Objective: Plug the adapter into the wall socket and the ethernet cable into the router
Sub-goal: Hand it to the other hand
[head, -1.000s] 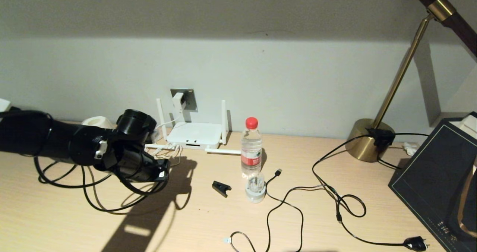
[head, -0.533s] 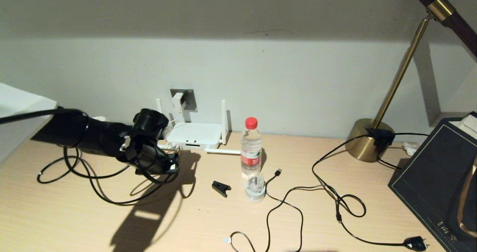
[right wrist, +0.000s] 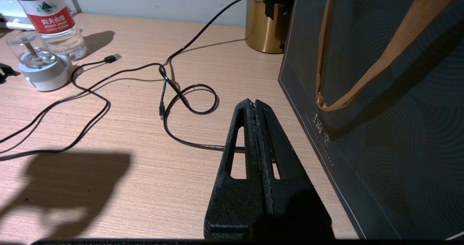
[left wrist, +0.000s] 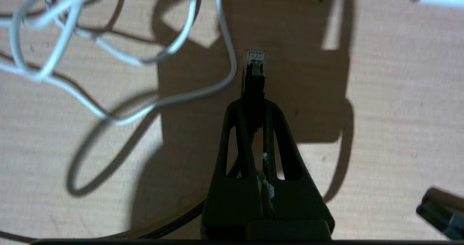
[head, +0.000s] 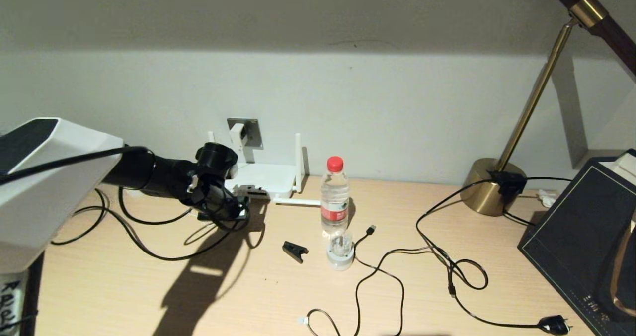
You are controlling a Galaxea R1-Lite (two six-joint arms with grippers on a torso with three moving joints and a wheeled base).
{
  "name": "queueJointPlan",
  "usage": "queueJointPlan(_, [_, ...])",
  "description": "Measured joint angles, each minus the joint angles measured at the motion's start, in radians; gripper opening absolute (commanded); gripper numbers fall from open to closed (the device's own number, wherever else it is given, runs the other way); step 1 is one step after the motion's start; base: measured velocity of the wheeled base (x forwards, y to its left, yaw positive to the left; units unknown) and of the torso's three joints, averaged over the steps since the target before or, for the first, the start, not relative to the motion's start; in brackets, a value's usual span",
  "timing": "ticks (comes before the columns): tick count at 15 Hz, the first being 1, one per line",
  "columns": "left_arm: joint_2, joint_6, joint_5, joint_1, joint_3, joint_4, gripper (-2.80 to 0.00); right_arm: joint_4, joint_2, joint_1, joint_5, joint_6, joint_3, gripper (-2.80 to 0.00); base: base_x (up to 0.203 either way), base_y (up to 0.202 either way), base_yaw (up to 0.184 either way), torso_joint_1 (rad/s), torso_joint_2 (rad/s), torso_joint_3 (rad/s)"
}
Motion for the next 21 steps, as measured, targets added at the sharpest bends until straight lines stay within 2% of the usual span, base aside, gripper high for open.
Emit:
queueJointPlan(14, [0.081,0.002,0.003,0.004,-0.172,0.046,-2.80,0.000,0.000,0.000,0.000,0.000,0.000,-2.80,0.000,0.000,0.000,0.000,0.00,0.000])
queueJointPlan(21, [0.103,0.002,0.005,0.004,-0.263,0.118,-2.80,0.000,0.000,0.000,0.000,0.000,0.000,-2.80,0.000,0.000,0.000,0.000,0.00,0.000])
